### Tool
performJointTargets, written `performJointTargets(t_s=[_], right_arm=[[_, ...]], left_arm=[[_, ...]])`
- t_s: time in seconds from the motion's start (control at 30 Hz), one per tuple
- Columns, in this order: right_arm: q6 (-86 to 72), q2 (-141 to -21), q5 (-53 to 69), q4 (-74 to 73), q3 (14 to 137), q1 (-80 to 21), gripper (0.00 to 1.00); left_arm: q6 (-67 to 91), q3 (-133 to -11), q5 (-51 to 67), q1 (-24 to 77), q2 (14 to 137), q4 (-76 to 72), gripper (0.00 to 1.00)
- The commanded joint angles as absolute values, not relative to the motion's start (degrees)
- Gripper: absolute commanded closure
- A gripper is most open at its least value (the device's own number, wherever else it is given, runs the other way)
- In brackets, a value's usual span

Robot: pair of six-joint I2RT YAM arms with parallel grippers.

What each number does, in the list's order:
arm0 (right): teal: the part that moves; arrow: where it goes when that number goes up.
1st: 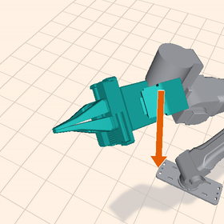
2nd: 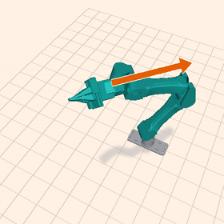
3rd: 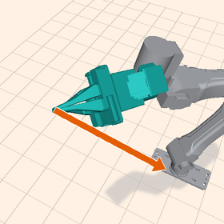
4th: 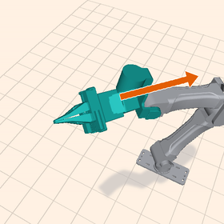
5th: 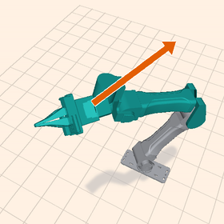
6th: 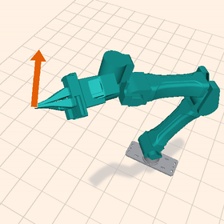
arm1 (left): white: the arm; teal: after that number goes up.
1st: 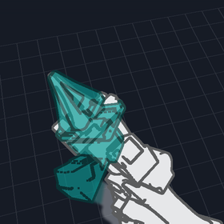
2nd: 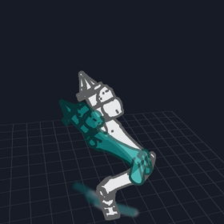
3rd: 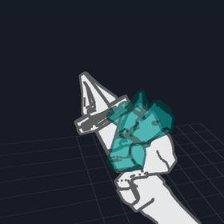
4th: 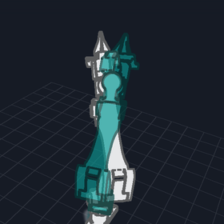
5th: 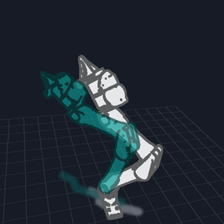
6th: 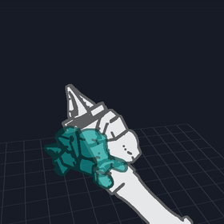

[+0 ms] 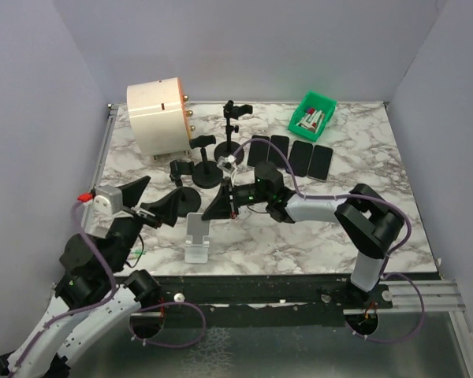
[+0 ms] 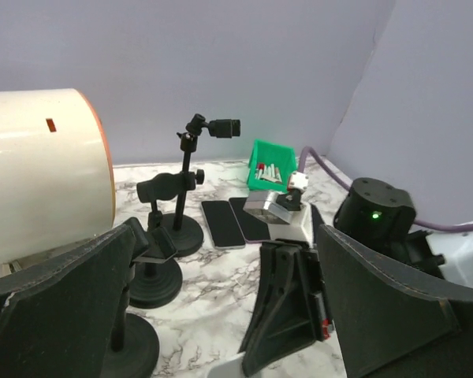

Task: Remove the phone from the phone stand
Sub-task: Place the phone stand at the center of the board.

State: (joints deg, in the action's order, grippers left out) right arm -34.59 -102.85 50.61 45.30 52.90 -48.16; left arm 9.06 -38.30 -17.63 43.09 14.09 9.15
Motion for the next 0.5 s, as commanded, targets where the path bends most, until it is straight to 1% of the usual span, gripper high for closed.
performJointTargets(t_s=[0.0,0.13,0.3,0.47], right_arm=[[-32.69,-107.59,52.06,47.54,58.67,-50.90,1.00],[-31.10,-110.95,50.06,46.17,63.79,-52.60,1.00],[-25.91,-115.42,48.12,40.21,71.57,-54.92,1.00],[-24.67,-118.94,46.47,39.72,76.27,-56.51,1.00]], left_arm=[[10.84,-43.57,-19.11,43.08,10.04,19.82,0.01],[10.99,-43.34,-20.57,43.07,7.13,20.16,0.01],[11.50,-43.88,-22.21,43.07,4.78,22.22,0.01],[11.99,-44.17,-23.01,43.07,3.79,23.66,0.01]])
